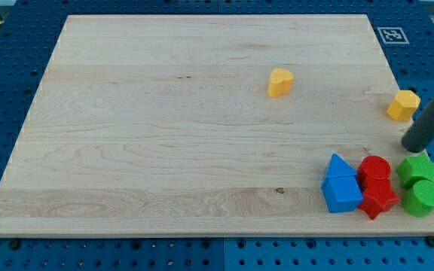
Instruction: Push the blue cube along red star and green circle a bit right
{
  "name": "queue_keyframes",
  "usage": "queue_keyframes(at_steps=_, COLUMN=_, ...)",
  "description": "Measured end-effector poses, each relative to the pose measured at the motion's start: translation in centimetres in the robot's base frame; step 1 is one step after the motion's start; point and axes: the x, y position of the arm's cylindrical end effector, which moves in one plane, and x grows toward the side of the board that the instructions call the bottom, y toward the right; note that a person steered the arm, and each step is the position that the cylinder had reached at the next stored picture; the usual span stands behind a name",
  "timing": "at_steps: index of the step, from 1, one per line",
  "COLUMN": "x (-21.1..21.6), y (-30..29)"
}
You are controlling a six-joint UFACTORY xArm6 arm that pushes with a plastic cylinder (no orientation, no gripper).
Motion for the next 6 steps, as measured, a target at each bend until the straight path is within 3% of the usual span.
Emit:
queue_keyframes(at_steps=4, x=0.7, y=-18.0)
queue_keyframes(at_steps=6, x=8.3, y=-18.6)
